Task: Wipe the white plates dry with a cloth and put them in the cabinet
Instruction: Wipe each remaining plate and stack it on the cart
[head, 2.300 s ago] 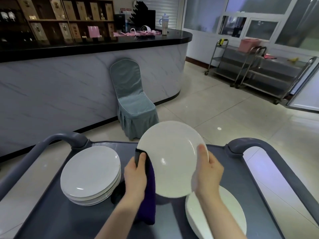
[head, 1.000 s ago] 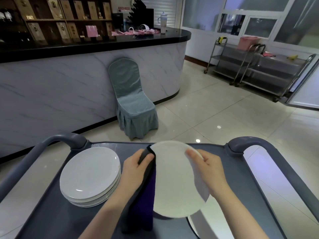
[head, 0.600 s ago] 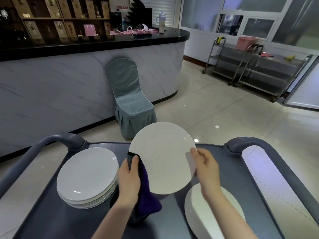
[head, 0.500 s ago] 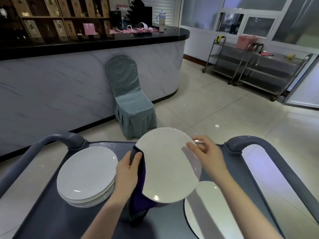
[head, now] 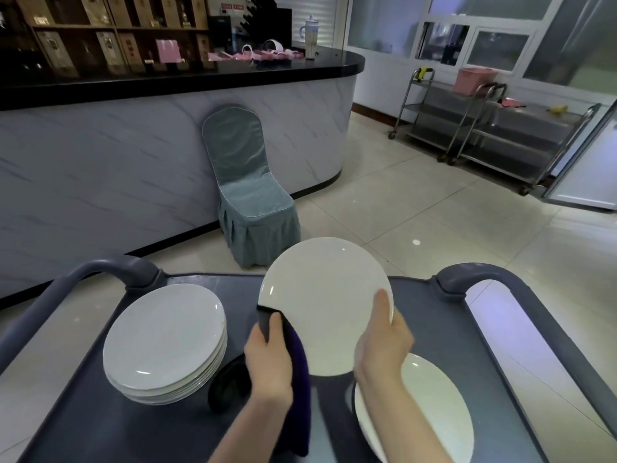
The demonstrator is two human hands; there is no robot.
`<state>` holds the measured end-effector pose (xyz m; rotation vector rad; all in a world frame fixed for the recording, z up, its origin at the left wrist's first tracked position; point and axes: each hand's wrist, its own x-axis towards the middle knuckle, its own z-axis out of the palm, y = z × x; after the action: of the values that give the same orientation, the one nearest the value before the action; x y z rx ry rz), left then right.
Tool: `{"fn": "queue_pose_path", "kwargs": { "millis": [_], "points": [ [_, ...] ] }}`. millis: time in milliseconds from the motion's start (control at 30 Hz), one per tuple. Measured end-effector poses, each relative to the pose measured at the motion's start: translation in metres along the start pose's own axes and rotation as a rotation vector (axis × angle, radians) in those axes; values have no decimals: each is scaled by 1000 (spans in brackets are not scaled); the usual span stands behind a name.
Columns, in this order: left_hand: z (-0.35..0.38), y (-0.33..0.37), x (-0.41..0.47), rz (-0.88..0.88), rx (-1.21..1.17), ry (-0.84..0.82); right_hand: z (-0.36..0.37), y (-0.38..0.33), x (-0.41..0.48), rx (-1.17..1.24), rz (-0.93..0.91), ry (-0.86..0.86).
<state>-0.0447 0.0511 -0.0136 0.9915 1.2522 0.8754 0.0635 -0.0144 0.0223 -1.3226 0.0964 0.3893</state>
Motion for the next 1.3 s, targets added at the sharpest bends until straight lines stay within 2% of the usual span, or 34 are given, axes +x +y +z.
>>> {"fn": "queue_pose_path", "kwargs": {
  "millis": [67, 167, 267, 300, 400, 433, 500, 567, 633, 700, 733, 867, 900, 1000, 1067, 1200, 1300],
  "points": [
    [6, -6, -7, -58, -24, 55, 3, 15, -12, 50, 44, 56],
    [-4, 1, 9, -107, -52, 26, -11, 18, -10, -144, -44, -133],
    [-18, 17, 31, -66, -15, -8, -37, 8, -2, -434, -399, -383],
    [-22, 22, 38, -48, 3, -15, -46, 3, 2, -549, -571, -450],
    [-31, 35, 53, -12, 100, -51, -61, -6, 20, -1052, -1283, -725],
    [-33, 38, 57, -4, 128, -75, -62, -7, 23, -1183, -1448, -777],
    [-33, 45, 59, 6, 186, -136, -59, -6, 25, -1275, -1585, -837],
    [-31, 50, 58, -9, 206, -183, -57, -3, 21, -1221, -1659, -856],
    [-30, 55, 54, -115, 123, -258, -56, -4, 16, -1172, -1706, -827],
    [-28, 61, 46, -236, -76, -329, -52, -6, 8, -1133, -1639, -799],
    [-26, 62, 43, -261, -152, -343, -49, -6, 3, -1101, -1546, -807],
    [-5, 60, 21, -186, -180, -442, -34, -3, -23, -840, -896, -854],
    [2, 56, 13, -88, -140, -489, -29, -5, -28, -766, -783, -830],
    [14, 41, -5, 459, 208, -566, -16, -10, -34, -500, -502, -665],
    [15, 35, -10, 672, 355, -555, -13, -12, -33, -343, -352, -570],
    [14, 21, -27, 901, 641, -634, -12, -18, -28, -223, -252, -510],
    [11, 13, -32, 889, 647, -681, -13, -25, -29, -200, -213, -542]
  ]
}}
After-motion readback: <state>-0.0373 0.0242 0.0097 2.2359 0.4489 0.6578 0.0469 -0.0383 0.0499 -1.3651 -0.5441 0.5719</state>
